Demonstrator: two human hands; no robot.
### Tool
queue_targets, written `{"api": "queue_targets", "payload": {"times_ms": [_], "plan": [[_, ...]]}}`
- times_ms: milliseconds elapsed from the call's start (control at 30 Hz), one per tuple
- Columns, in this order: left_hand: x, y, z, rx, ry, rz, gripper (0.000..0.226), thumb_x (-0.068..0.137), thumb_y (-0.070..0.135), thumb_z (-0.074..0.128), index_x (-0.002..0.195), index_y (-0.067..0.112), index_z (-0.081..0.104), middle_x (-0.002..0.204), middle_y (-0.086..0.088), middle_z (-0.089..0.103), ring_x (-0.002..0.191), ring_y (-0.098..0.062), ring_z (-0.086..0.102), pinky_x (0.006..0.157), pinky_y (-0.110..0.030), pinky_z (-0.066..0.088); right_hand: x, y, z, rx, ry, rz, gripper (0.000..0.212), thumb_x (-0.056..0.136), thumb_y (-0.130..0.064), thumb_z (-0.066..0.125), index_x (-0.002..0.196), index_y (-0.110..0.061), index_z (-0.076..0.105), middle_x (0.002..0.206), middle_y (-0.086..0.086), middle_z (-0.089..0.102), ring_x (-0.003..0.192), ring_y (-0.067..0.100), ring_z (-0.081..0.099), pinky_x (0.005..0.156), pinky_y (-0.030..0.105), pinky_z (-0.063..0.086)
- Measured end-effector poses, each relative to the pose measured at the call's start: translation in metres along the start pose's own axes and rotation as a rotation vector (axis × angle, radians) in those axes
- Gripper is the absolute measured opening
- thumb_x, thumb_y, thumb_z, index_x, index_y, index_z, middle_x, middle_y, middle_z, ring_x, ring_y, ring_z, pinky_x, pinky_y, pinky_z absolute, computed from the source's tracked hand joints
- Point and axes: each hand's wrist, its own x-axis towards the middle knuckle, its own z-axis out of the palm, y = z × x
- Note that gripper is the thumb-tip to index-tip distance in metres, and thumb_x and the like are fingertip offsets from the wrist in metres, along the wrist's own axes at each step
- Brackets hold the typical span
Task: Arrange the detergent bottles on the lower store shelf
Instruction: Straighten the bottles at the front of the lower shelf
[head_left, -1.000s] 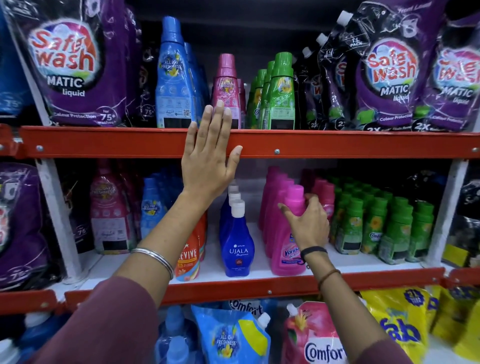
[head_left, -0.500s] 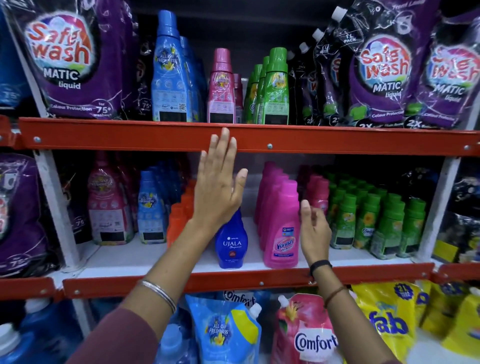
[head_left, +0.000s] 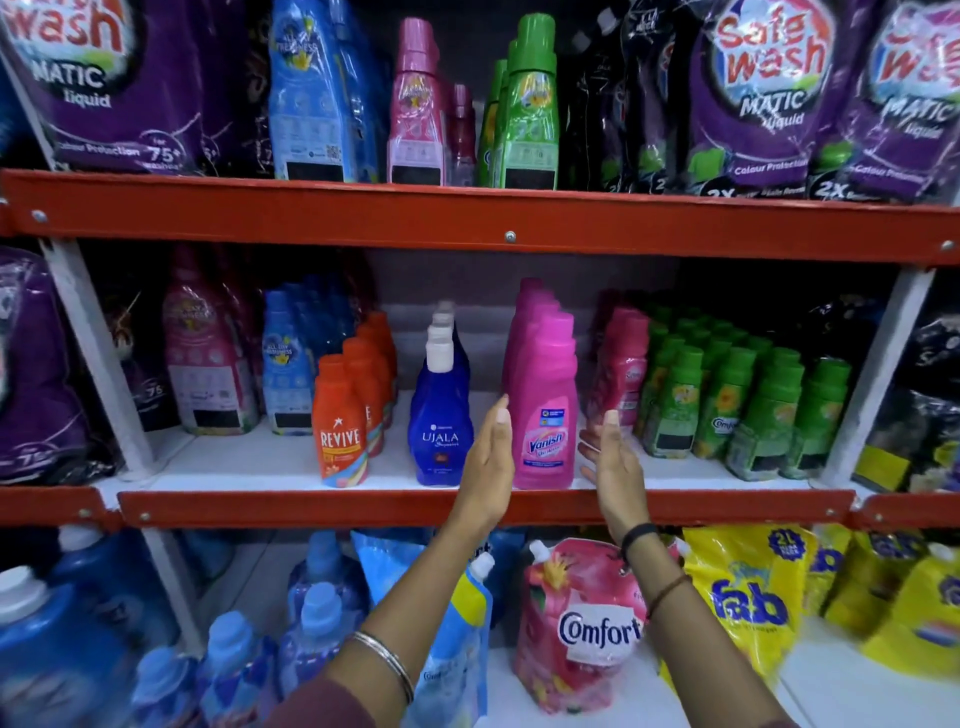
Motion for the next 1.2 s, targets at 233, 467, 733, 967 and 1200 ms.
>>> {"api": "queue_targets", "payload": {"times_ms": [233,467,733,967,1200], "plan": [[0.002,-0.021,0.009,0.075,0.0,-0.016,0.079,0.076,0.09,0.015,0.141,0.049,0.034,0.15,0.009,0.042,0.138,-0.01,0.039,0.116,-0.048,0.032,0.009,0.003,-0.008,0.121,-0.072,0.053,0.064,0.087,-0.058,0.028,0.113,-0.009,0.059,0.116,0.018,0.063,0.105,0.027,0.062,0.094,0.042,0.05],[-0.004,-0.01,0.014,0.051,0.042,0.003,0.06,0.092,0.061,0.016,0.144,0.038,0.035,0.15,0.005,0.041,0.137,-0.01,0.039,0.116,-0.037,0.033,0.011,0.007,-0.006,0.143,-0.124,0.046,0.07,0.078,-0.064,0.033,0.113,-0.01,0.06,0.111,0.012,0.065,0.105,0.023,0.063,0.095,0.041,0.05],[0.004,-0.014,0.013,-0.001,0.06,-0.043,0.051,0.085,0.071,0.016,0.129,0.055,0.037,0.147,0.002,0.046,0.131,-0.01,0.046,0.107,-0.029,0.04,0.013,0.01,-0.002,0.104,-0.12,0.007,0.07,0.08,-0.062,0.032,0.116,-0.007,0.059,0.116,0.014,0.063,0.105,0.025,0.063,0.091,0.038,0.052],[0.007,-0.018,0.009,0.001,0.023,-0.036,0.047,0.073,0.092,0.016,0.111,0.077,0.039,0.148,0.003,0.046,0.135,-0.016,0.045,0.113,-0.047,0.038,0.014,0.009,-0.003,0.11,-0.07,-0.033,0.046,0.09,-0.053,0.03,0.097,-0.021,0.061,0.1,0.007,0.065,0.096,0.024,0.065,0.089,0.04,0.053],[0.003,-0.014,0.005,0.092,0.001,-0.013,0.063,0.082,0.083,0.017,0.137,0.058,0.034,0.15,0.005,0.042,0.136,-0.01,0.04,0.115,-0.04,0.035,0.005,0.005,0.002,0.059,-0.024,-0.05,0.057,0.086,-0.058,0.034,0.108,-0.013,0.062,0.108,0.011,0.065,0.098,0.023,0.065,0.085,0.034,0.055]]}}
